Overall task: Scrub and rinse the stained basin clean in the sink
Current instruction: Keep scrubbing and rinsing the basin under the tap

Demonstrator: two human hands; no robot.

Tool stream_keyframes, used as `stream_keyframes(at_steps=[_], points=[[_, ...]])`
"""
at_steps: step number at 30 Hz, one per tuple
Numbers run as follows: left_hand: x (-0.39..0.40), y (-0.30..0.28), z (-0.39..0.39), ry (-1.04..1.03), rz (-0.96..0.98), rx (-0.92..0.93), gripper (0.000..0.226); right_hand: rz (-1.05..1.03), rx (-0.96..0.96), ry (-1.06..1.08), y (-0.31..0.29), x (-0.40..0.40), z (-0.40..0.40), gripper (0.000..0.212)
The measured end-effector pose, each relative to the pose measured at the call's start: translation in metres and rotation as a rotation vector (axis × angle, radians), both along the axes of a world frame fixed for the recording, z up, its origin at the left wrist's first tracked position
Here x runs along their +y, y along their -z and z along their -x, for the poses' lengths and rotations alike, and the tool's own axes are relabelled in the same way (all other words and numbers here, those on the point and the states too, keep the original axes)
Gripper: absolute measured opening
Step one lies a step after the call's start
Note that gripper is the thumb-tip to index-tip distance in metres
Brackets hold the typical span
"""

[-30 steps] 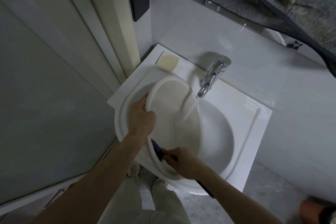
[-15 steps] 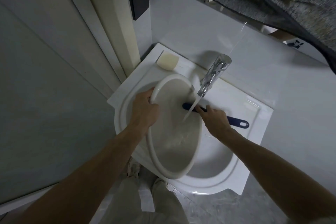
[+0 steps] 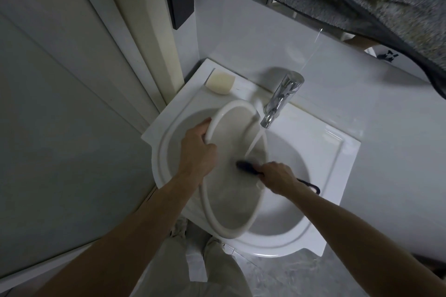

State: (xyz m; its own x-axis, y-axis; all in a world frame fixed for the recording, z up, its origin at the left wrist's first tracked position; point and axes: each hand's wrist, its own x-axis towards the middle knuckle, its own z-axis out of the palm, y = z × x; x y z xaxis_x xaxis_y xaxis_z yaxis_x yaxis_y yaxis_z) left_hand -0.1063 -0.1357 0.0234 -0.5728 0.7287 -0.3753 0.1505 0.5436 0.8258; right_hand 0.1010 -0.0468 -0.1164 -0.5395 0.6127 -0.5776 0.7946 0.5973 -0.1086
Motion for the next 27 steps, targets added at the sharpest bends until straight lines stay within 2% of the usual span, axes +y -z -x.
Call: stream_keyframes(at_steps=[2,3,6,8,10,12,14,17,19,21,24,25,27], points=[[-0.001,0.0,-0.001,-0.003,-0.007,0.011,0.063,-0.112,0.013,0.037,0.003,0.002,-0.004,0.037],[-0.001,0.001,-0.001,-0.006,-0.006,0.015,0.063,-0.068,0.02,0.061,0.005,-0.002,-0.005,0.037],[-0.001,0.0,-0.002,-0.03,-0.004,0.012,0.061,0.239,0.002,0.039,0.005,-0.022,-0.003,0.034],[-0.001,0.0,-0.002,-0.029,-0.015,0.019,0.061,0.152,0.024,-0.007,0.008,-0.022,-0.004,0.033],[-0.002,0.0,-0.002,-0.03,-0.018,0.031,0.061,-0.001,0.063,0.089,0.01,-0.022,-0.006,0.033],[-0.003,-0.001,-0.002,-0.03,-0.017,0.034,0.061,0.061,0.1,0.13,0.009,-0.03,-0.001,0.033],[-0.003,-0.001,-0.001,-0.029,-0.02,0.029,0.062,0.161,0.102,0.074,0.003,-0.038,0.002,0.036],[-0.005,-0.002,-0.002,-0.024,-0.037,0.024,0.062,-0.012,0.135,0.113,0.001,-0.033,0.001,0.038],[-0.006,-0.004,-0.002,-0.021,-0.051,0.021,0.062,0.056,0.145,0.154,-0.001,-0.036,0.005,0.038],[-0.005,-0.004,-0.001,-0.017,-0.045,0.022,0.062,0.123,0.123,0.09,-0.005,-0.04,0.007,0.04],[-0.007,-0.001,-0.001,-0.017,-0.052,0.02,0.06,-0.029,0.107,0.175,-0.002,-0.031,0.006,0.036],[-0.007,-0.002,-0.001,-0.019,-0.057,0.017,0.059,0.003,0.105,0.222,0.002,-0.031,0.009,0.034],[-0.006,-0.002,0.001,-0.017,-0.051,0.012,0.06,0.201,0.105,0.292,0.009,-0.036,0.015,0.032]])
